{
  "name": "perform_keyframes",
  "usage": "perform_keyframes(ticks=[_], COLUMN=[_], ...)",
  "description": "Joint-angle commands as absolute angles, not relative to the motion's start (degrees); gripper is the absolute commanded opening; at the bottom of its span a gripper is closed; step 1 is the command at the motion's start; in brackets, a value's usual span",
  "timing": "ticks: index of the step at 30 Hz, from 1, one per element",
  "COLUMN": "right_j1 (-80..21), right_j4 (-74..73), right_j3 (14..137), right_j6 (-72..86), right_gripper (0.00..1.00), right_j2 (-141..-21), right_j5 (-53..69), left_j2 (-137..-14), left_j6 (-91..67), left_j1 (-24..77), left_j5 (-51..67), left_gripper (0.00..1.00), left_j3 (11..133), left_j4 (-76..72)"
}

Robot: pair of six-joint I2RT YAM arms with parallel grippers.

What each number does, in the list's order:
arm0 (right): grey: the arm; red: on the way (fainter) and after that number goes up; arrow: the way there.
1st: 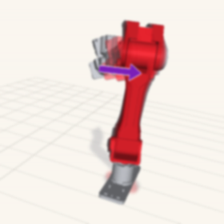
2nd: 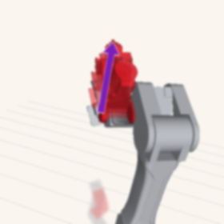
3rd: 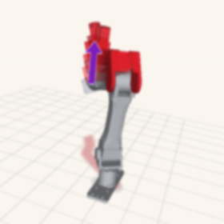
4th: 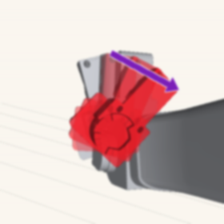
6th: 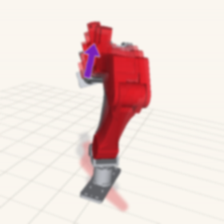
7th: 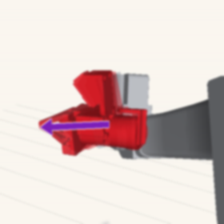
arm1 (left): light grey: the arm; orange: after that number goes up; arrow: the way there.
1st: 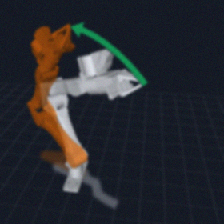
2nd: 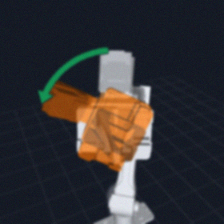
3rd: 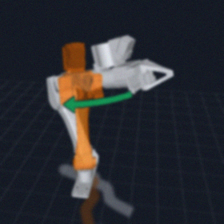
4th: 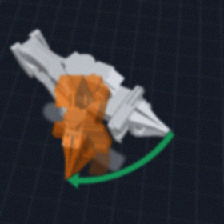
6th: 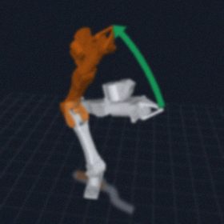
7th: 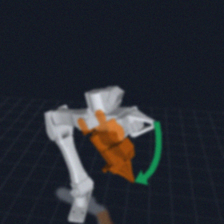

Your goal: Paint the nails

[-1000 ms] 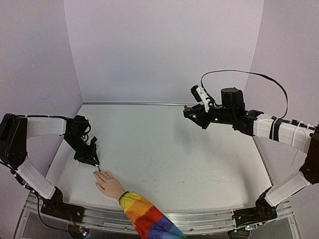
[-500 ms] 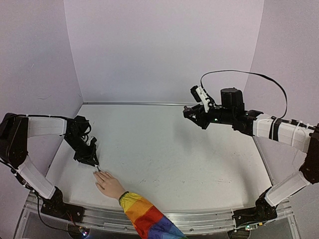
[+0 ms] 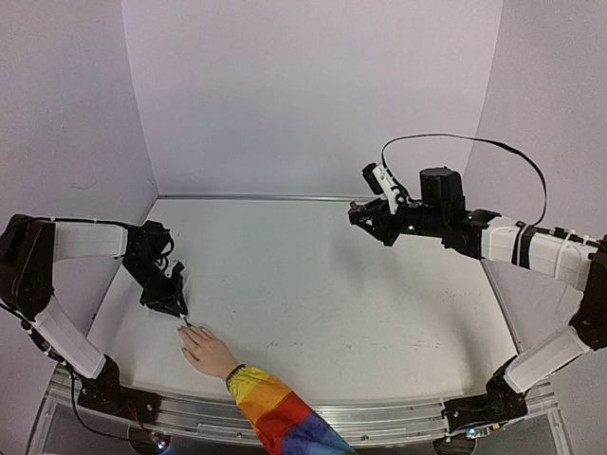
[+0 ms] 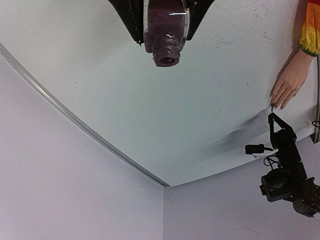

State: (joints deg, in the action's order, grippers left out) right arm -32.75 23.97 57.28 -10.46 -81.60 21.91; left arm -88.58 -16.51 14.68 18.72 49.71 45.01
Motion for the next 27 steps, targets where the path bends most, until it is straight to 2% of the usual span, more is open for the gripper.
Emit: perform_keyframes(ticks=[1, 27], right_j1=[-32.48, -32.44], right_j4=[26.28, 26.1], right_j3=[59.24, 59.77], right_j6=[-9.91, -9.58], right_gripper=[0.0, 0.0], right_j2=[-81.58, -81.92], right_j5=[23.49, 23.58], left_j2=[-88.54, -89.67], left_j6=[-16.52, -15.93], left_j1=[14.35, 14.34], left_j5=[17.57, 16.57], left_gripper=[0.0, 0.0], left_j3=[51.41, 52.96], left_j4=[45.58, 45.08])
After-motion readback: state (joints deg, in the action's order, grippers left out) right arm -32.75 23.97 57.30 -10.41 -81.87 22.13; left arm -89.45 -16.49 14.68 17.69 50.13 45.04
